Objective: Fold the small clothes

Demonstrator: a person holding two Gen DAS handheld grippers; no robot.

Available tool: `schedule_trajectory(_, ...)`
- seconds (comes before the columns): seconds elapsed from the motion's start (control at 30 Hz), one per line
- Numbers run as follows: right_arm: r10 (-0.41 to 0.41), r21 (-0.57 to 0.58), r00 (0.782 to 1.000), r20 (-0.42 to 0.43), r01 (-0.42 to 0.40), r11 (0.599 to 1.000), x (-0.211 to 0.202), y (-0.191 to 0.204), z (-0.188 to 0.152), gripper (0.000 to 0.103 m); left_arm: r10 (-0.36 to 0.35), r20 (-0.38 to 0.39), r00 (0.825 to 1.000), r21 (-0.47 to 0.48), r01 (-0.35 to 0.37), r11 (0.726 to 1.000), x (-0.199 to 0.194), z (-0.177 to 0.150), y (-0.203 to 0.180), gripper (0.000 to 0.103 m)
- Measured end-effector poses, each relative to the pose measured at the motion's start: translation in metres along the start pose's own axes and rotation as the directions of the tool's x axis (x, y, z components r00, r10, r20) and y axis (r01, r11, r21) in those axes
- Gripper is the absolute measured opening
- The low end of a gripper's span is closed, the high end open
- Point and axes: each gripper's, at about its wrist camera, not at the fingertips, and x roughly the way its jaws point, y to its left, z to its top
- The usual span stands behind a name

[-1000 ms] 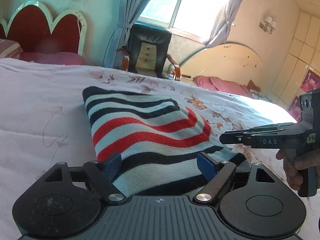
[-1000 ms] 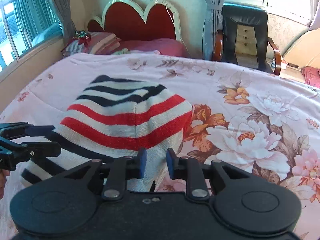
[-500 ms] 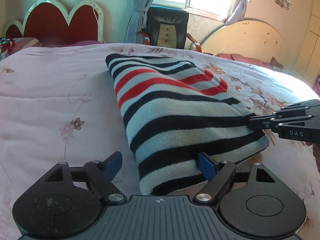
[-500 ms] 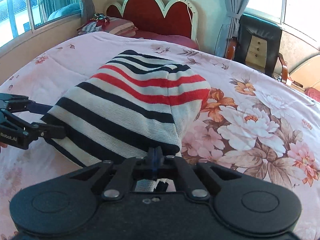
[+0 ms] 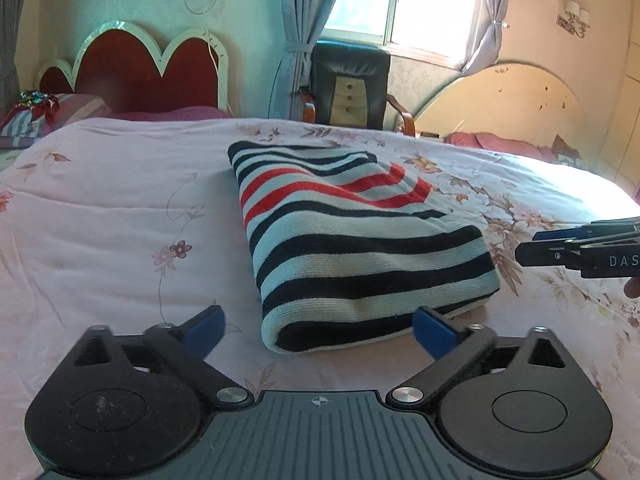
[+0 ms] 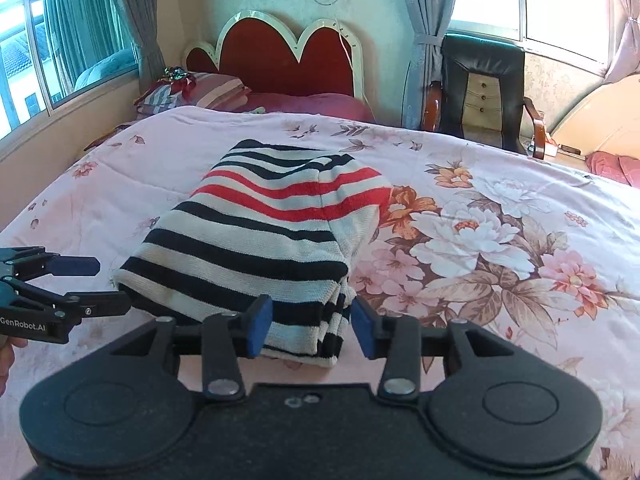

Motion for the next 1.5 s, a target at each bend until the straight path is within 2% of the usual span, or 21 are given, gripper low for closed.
schedule_trajectory(0.17, -0.018, 0.058, 0.999, 0.032, 0.016, 0.998, -0.042, -0.002, -0.011, 0.056, -0.005, 0.03, 1.0, -0.006, 0.006, 1.0, -0.036, 0.0, -0.021, 0.103)
schedule_trajectory(0.23, -0.021, 0.078, 0.999, 0.038, 0.018, 0.997, -0.06, 0.0, -0.016, 0.069, -0.009, 0.037, 0.999, -0.019, 0.009, 1.0, -0.05, -0.001, -0.03, 0.103)
schedule_trajectory(0.37, -0.05, 0.078, 0.997, 0.056, 0.046, 0.996, -0.095, 0.008, -0.023, 0.082, -0.008, 0.049, 0.999, -0.024, 0.009, 1.0, -0.075, -0.003, -0.046, 0.103)
schedule_trajectory(0.43, -0.04, 0.094, 0.996, 0.074, 0.033, 0.995, -0.112, 0.009, -0.024, 0.094, -0.011, 0.064, 0.998, -0.02, 0.012, 1.0, -0.086, -0.004, -0.053, 0.103)
schedule_trajectory(0.5, -0.046, 0.108, 0.995, 0.086, 0.037, 0.993, -0.128, 0.01, -0.025, 0.101, -0.011, 0.067, 0.998, -0.007, 0.012, 1.0, -0.096, -0.005, -0.06, 0.103)
schedule_trajectory(0.7, -0.083, 0.128, 0.991, 0.105, 0.069, 0.989, -0.168, 0.021, -0.039, 0.102, -0.006, 0.094, 0.996, -0.003, 0.007, 1.0, -0.133, -0.013, -0.075, 0.103)
schedule_trajectory(1.0, -0.142, 0.15, 0.979, 0.149, 0.12, 0.981, -0.205, 0.046, -0.067, 0.102, 0.001, 0.147, 0.989, -0.012, 0.001, 1.0, -0.181, -0.028, -0.087, 0.103)
schedule_trajectory(1.17, -0.187, 0.152, 0.967, 0.175, 0.161, 0.975, -0.214, 0.054, -0.079, 0.102, -0.009, 0.167, 0.986, -0.017, 0.012, 1.0, -0.195, -0.036, -0.089, 0.103)
schedule_trajectory(1.5, -0.209, 0.141, 0.96, 0.186, 0.184, 0.973, -0.223, 0.061, -0.092, 0.102, -0.01, 0.165, 0.986, -0.001, 0.01, 1.0, -0.2, -0.05, -0.092, 0.103)
